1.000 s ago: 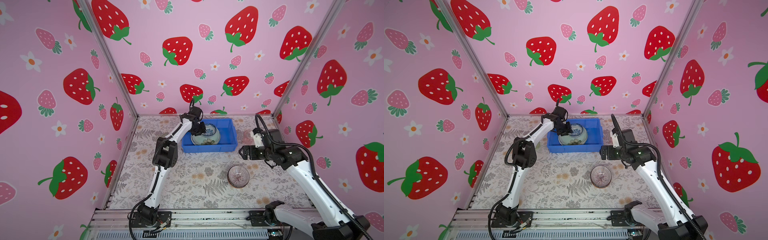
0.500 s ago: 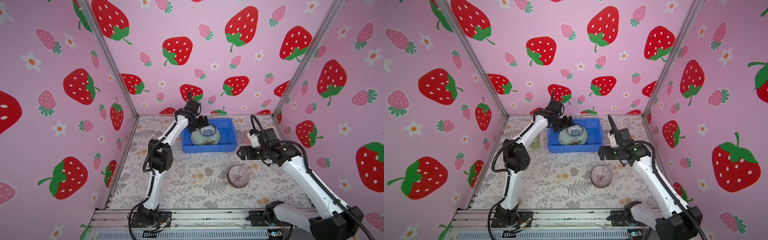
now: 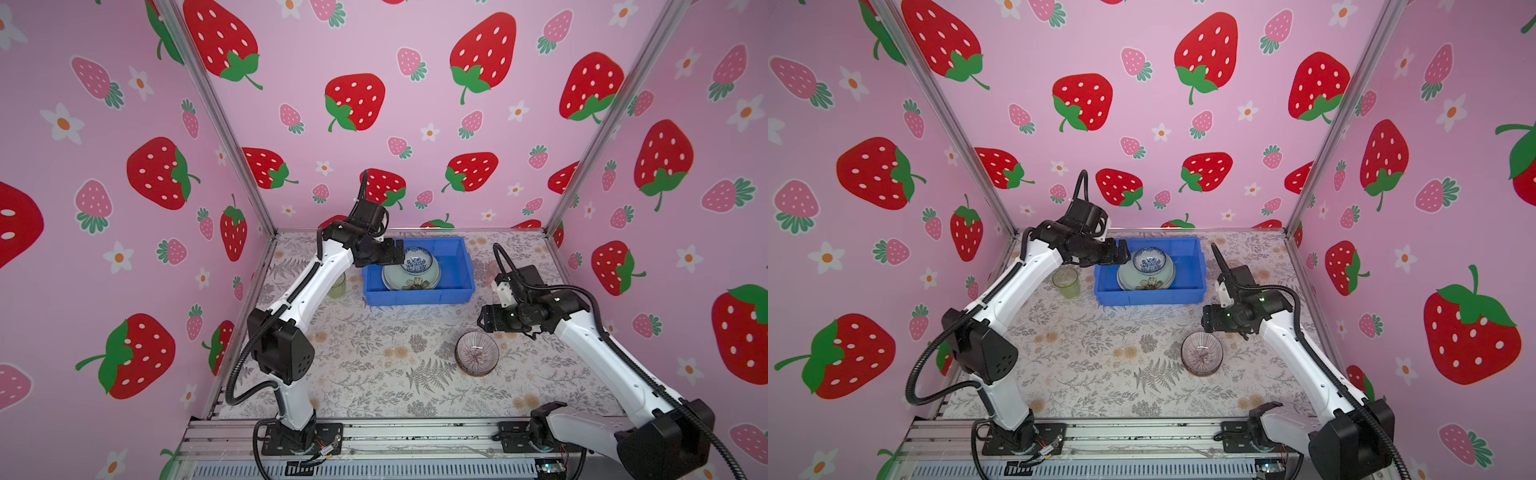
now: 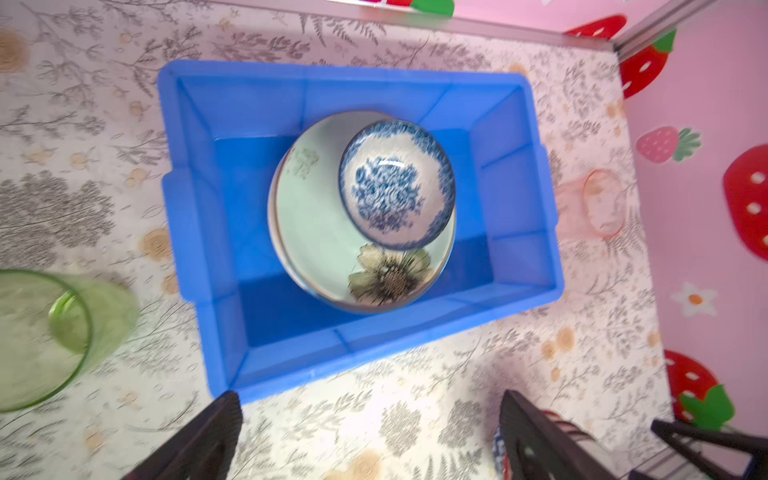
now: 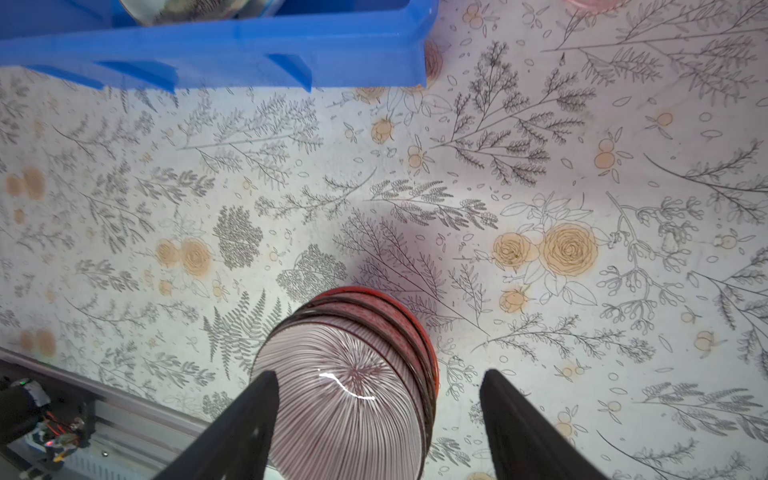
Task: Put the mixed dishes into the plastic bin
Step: 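Open the left gripper and raise it while the right gripper reaches the striped bowl stack, then grasp and lift the top purple-striped bowl off the stack with the right gripper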
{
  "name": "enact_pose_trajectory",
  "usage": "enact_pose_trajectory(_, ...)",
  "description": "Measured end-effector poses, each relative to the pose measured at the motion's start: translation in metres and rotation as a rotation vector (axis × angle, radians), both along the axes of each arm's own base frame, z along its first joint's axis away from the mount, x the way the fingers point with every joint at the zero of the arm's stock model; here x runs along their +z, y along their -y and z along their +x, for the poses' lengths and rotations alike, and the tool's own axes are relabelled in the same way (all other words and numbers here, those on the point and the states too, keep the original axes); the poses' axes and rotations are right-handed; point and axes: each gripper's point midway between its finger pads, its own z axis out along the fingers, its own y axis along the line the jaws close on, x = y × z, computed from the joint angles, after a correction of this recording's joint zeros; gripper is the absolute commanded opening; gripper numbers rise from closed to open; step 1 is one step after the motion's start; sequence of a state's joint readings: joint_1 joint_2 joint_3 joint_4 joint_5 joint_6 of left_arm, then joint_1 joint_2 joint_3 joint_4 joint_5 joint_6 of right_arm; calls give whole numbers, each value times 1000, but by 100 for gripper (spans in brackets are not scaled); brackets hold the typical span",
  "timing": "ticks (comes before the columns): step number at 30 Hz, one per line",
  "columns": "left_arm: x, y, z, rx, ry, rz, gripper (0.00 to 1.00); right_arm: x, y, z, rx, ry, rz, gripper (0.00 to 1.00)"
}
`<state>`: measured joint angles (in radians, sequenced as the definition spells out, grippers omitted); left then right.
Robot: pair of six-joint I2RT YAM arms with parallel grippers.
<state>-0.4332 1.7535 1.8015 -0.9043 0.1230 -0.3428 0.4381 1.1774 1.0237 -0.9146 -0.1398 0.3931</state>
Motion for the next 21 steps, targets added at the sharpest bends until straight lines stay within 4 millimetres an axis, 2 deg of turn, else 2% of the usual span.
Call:
enact_pose_trajectory(3,-14,-12,-20,-23,9,31,99,-14,6,-12,-7,-55,-24,68)
enact_pose_trajectory(6,-42,-17,-34,-45,-12,62,99,-23,11,-21,-14,-97,-44,62)
enact_pose_trajectory(10,-70,-6,-45,-84,-20,103,99,-31,15,-31,-34,-123,-50,53)
enact_pose_trajectory(16,-79,18,-58,-149,-2,133,99,-31,17,-38,-65,-123,-29,45)
enact_pose_trajectory(21,-79,26,-62,-171,14,152,99,-34,18,-42,-74,-135,-26,39)
